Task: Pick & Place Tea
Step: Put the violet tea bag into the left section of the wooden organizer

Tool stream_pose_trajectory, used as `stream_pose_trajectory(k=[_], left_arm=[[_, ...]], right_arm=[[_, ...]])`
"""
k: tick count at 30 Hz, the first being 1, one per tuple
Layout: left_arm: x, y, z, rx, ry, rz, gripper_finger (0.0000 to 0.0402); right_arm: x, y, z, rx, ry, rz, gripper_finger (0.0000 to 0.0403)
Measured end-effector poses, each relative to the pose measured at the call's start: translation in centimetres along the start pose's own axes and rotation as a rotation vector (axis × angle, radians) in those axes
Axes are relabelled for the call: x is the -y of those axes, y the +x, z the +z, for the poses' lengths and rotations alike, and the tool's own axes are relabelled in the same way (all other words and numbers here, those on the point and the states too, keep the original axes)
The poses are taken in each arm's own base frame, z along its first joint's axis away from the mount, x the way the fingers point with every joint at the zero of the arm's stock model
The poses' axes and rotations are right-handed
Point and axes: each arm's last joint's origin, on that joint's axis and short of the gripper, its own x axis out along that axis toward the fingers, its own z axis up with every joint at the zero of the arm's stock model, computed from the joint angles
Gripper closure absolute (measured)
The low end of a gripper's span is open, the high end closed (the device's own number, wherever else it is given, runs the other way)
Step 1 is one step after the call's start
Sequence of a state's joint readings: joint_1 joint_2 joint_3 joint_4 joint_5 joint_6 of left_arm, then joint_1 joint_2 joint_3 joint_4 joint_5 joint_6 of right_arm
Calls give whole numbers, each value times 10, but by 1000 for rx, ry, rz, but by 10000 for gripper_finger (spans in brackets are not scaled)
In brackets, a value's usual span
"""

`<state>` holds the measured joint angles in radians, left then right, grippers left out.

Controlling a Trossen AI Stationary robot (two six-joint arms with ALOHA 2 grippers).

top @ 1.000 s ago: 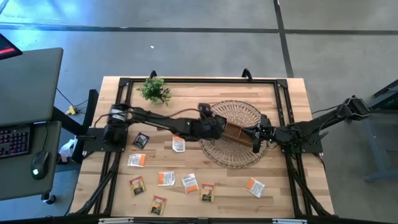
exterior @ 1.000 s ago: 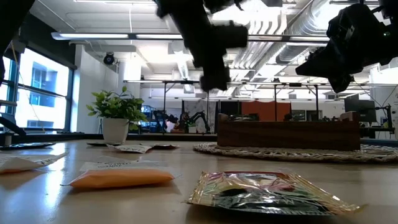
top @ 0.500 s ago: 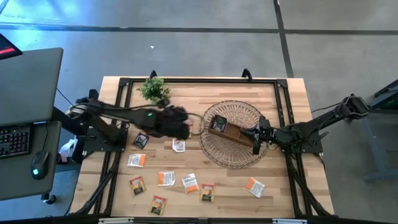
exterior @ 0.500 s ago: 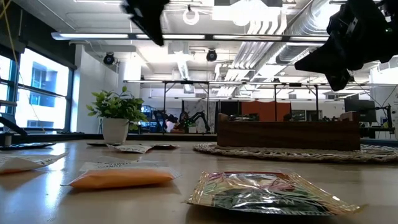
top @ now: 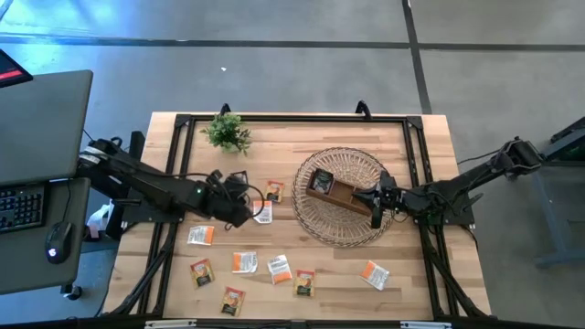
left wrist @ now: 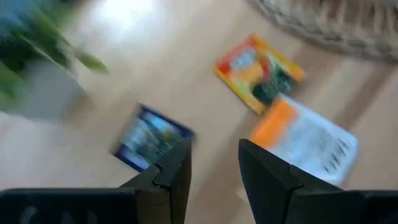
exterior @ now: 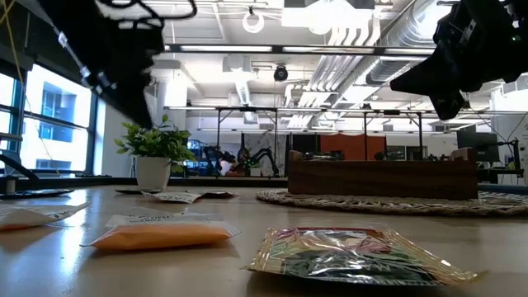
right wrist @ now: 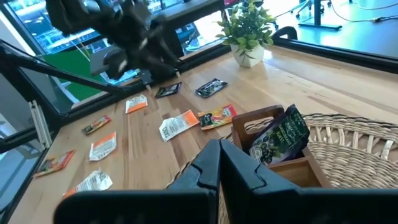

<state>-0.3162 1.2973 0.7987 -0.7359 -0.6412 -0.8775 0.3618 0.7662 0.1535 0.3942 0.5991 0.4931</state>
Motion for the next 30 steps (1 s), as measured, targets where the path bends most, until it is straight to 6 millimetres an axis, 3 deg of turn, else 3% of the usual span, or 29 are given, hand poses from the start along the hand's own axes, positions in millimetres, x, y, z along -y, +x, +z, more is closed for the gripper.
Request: stream_pose_trajectory(k=[5,10,13,20,25,30], left_arm=[[-7,12,-9,-158,-32,-5,271],[-23,5,-18,-319,-22,57,271],[-29,1,-23,-399,-114,102,271],[-22,-6,-33,-325,-192,166,271],[-27,5,-48,-394,-241,307,271],[-26,25,-70,-485,-281,279,271]], right_arm=[[0,0,1,10,6,0,395],[-1,1,1,11,7,0,400],[-1,1,0,9,6,-1,401],[-1,1,0,11,4,0,395],[-1,1,1,13,6,2,399],[-1,1,1,13,6,2,398]])
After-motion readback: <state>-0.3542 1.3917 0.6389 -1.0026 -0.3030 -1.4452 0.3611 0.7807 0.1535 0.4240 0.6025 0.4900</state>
